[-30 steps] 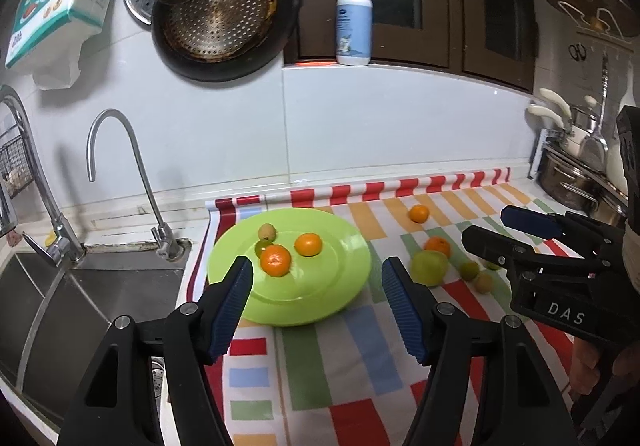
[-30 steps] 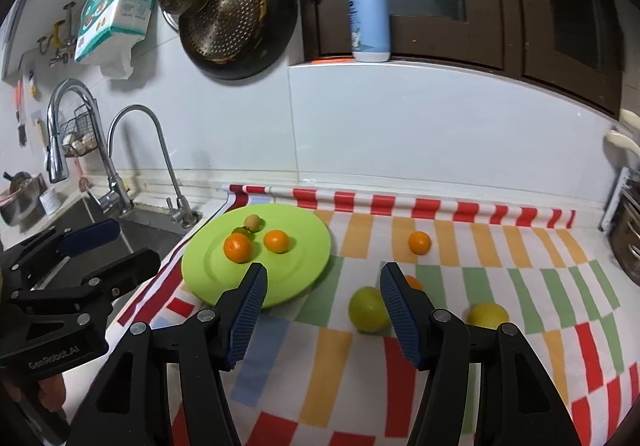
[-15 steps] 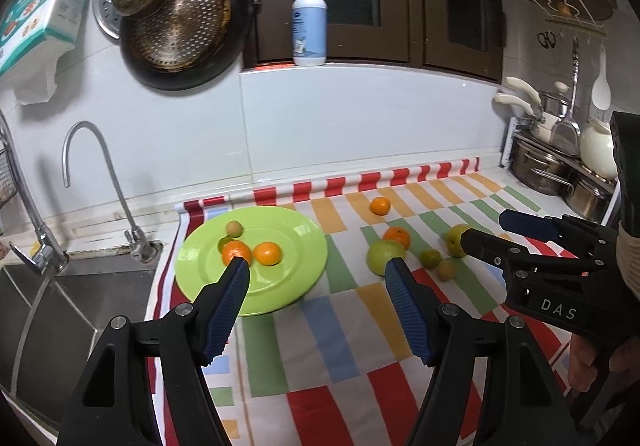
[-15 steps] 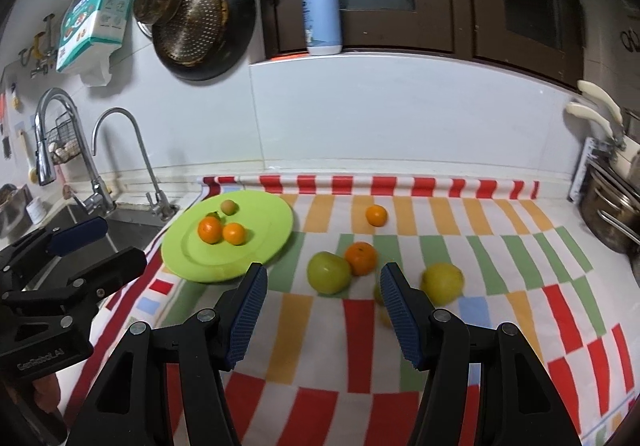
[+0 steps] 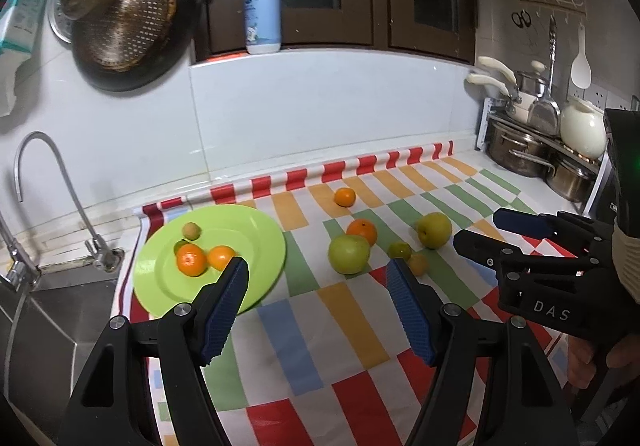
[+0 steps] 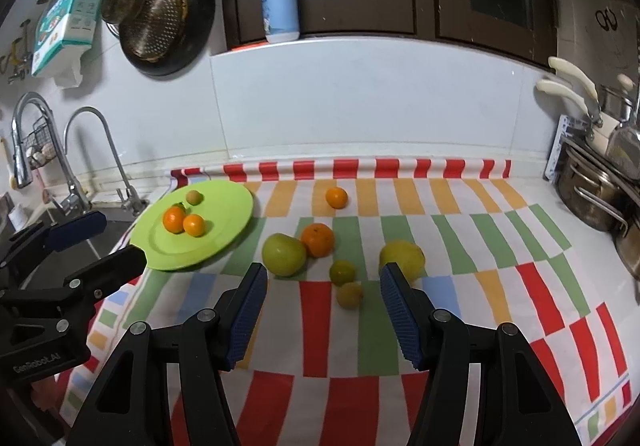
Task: Organize fruits
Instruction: 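Move both open tools back toward the remaining fruits, then grasp the large green apple with the left tool while the right tool grasps a small brown fruit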
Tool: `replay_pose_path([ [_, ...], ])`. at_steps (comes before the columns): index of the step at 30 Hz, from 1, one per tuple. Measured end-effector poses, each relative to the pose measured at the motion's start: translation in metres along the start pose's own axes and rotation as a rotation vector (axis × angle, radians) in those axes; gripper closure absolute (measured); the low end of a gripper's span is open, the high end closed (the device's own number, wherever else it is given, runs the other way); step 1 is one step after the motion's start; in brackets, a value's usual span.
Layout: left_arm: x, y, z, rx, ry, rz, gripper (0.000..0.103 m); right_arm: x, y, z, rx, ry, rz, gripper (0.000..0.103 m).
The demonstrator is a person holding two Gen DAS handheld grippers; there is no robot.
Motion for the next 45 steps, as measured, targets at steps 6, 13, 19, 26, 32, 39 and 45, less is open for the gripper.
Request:
replay_pose_path([
  [6,0.020,-0.005,0.008,0.023,-0.025,-0.040,0.032,0.013,-0.007,0.010,0.013,-0.009,-0.030,0.043],
  [13,0.046,-0.014,0.013,0.042,-0.058,-0.091,0.032,0.031,-0.015,0.019,0.029,-0.016,-0.065,0.043],
  [19,0.072,-0.019,0.019,0.068,-0.088,-0.126,0.032,0.053,-0.024,0.023,0.046,-0.005,-0.114,0.043],
  [26,0.101,-0.019,0.024,0.107,-0.107,-0.150,0.032,0.074,-0.032,0.028,0.053,-0.007,-0.151,0.043],
  [32,0.126,-0.020,0.025,0.104,-0.126,-0.175,0.033,0.092,-0.040,0.031,0.074,0.001,-0.183,0.044],
  [39,0.153,-0.026,0.026,0.099,-0.144,-0.219,0.035,0.108,-0.045,0.035,0.094,0.011,-0.212,0.051],
  [45,0.167,-0.029,0.033,0.128,-0.163,-0.237,0.036,0.115,-0.049,0.034,0.087,0.026,-0.234,0.056],
])
Point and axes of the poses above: each gripper's, at about its wrist camera, not at the fingertips, and x roughly the way its jaws point, z to its right, y to its top, the point moved 7 cm from there along x, roughly the way its jaws point, and after that the axes turned 3 degrees about z, right-handed, at the moved point
